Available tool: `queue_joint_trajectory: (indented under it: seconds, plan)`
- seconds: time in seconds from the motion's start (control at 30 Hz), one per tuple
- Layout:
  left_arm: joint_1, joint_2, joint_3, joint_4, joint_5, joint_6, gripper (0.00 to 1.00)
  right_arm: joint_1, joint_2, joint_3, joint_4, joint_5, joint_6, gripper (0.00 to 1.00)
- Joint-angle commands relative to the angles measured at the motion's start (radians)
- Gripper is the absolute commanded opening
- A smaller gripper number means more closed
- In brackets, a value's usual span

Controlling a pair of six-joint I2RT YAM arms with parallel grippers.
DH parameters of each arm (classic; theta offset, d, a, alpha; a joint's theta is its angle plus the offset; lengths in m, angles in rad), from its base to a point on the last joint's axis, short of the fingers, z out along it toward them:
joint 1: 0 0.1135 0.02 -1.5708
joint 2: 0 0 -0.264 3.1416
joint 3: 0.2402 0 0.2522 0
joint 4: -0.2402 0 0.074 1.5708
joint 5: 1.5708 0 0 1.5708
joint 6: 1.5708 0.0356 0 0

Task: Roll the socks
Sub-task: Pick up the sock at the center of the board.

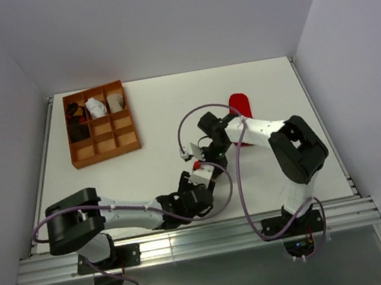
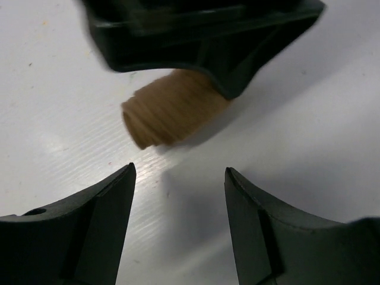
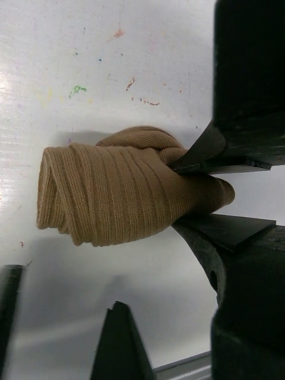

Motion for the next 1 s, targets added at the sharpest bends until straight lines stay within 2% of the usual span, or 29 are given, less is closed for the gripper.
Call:
queue_joint_trajectory:
  seconds: [0.0,0.17,0.3,0.57,0.77,0.97]
  plan:
    - [-0.033,0.052,0.086,0.005,-0.07,0.14,0.66,-0.007,0.083,-0.015,-0.11,0.073,-0.019,0.2]
    - [-0.05,0.12,0.164,-0.033,-0.131,0.285,0.7,-0.009,0.107,0.018,-0.145,0.08,-0.021,0.19]
    - [-0.051,0.181,0.224,-0.067,-0.121,0.393,0.72,-0.009,0.132,0.039,-0.184,0.077,-0.033,0.19]
    - [-0.036,0.198,0.273,-0.11,0.022,0.541,0.73,-0.018,0.209,0.11,-0.265,0.059,-0.053,0.19]
    - [-0.001,0.221,0.316,-0.128,0.117,0.609,0.73,-0.018,0.247,0.143,-0.317,0.057,-0.067,0.19]
    - [0.056,0.261,0.365,-0.213,0.195,0.654,0.73,-0.021,0.291,0.185,-0.38,0.048,-0.088,0.2]
